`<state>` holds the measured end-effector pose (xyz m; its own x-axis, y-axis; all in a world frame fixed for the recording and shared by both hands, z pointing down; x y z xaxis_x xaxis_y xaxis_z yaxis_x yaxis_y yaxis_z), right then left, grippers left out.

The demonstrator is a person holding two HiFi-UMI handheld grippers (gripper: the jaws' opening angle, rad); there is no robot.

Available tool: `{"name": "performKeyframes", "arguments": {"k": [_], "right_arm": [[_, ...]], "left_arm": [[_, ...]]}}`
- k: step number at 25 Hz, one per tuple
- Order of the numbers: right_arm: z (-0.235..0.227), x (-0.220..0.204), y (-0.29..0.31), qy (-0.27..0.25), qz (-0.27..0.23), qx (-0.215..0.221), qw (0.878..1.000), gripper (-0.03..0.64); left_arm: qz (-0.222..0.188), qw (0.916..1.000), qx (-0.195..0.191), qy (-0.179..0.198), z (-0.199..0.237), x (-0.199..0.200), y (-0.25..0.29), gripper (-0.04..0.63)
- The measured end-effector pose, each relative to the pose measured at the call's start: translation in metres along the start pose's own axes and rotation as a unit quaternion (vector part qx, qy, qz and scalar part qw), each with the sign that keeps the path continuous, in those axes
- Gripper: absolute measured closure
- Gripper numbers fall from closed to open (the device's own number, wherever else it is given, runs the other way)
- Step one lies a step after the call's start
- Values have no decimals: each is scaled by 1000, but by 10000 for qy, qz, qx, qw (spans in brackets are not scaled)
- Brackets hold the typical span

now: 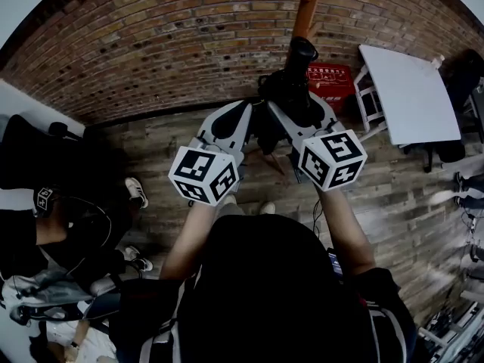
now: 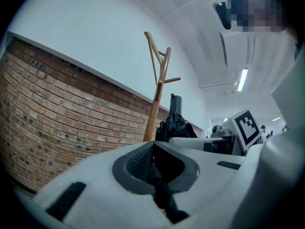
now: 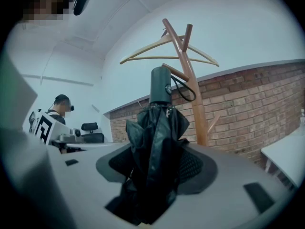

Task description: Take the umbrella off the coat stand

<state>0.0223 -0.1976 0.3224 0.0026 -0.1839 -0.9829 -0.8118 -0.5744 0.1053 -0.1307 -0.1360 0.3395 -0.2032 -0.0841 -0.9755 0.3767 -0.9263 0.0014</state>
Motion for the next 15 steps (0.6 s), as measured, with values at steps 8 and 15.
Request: {"name": "performKeyframes", "arguments": {"k": [8, 15], "right_arm": [[-7, -15, -4, -78, 52, 294, 9995, 356], [-8, -20, -9, 39, 85, 442, 9990, 357]], "left_arm": [[29, 9991, 421, -105, -9, -20, -11, 577], [53, 9983, 560, -173, -15, -24, -18, 577]]}}
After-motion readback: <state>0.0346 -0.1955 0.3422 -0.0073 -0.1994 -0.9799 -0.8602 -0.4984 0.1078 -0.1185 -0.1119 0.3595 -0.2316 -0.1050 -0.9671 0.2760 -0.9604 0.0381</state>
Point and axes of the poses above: the fingertips, and each gripper's own axes: y forward along the fingers, z to its left, x out of its top, the point moved 8 cm from there along -y, backward along the fingers
